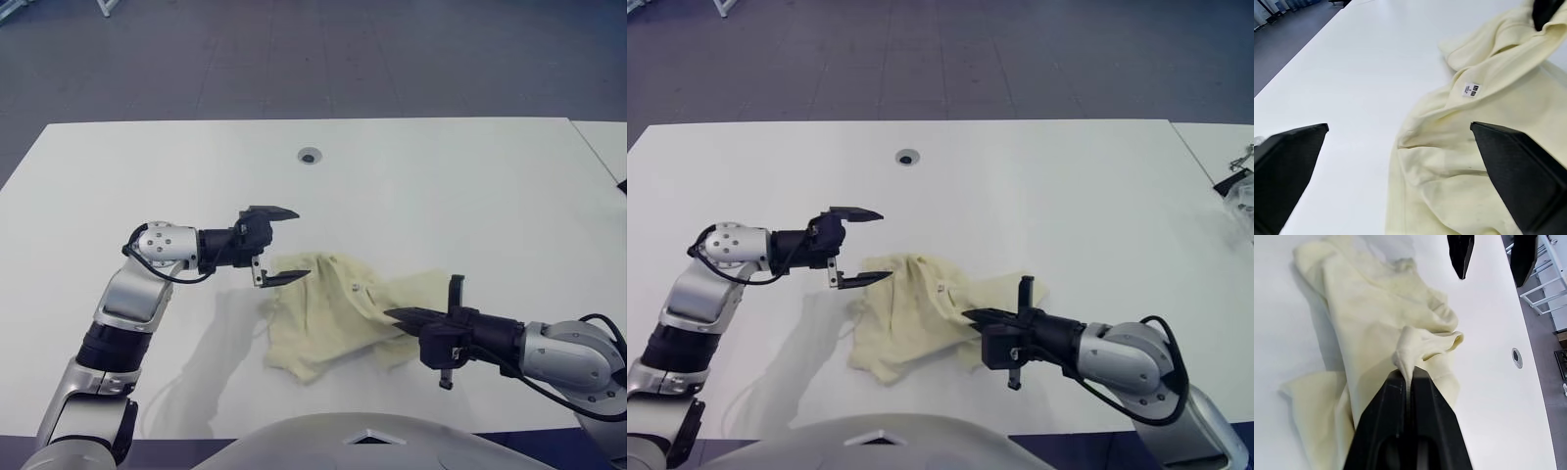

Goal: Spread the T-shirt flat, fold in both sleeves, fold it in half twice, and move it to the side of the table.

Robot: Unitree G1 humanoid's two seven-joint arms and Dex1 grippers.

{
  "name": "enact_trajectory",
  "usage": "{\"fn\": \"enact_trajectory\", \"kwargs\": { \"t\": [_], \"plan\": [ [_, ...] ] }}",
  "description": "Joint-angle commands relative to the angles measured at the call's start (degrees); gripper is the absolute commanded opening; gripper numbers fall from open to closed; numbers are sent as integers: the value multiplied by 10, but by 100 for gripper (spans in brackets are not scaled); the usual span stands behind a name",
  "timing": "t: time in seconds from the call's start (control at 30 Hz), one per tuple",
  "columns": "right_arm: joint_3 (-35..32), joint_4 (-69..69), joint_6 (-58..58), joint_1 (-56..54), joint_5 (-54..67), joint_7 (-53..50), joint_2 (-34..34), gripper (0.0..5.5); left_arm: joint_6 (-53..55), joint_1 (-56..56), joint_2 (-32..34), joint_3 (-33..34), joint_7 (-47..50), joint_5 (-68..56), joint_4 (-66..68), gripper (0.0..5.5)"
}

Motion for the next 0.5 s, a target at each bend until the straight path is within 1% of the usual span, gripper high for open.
{"fn": "enact_trajectory", "kwargs": {
  "t": [0.03, 0.17, 0.33, 0.43, 0.5],
  "plan": [
    [0, 0, -14, 17, -9, -11, 6, 2, -34, -48, -15, -37, -22, 20, 45, 540],
    [3, -4, -20, 31, -20, -20, 10, 2, -112, -97, -36, -78, -32, 67, 129, 540],
    [5, -4, -32, 45, -30, -17, 2, 2, -171, -158, -78, -113, -60, 89, 252, 540],
    [2, 2, -47, 50, -30, -8, -8, 0, -194, -188, -102, -120, -78, 92, 324, 502],
    [2, 4, -51, 47, -30, -5, -11, 0, -200, -197, -108, -125, -101, 90, 349, 469]
  ]
}}
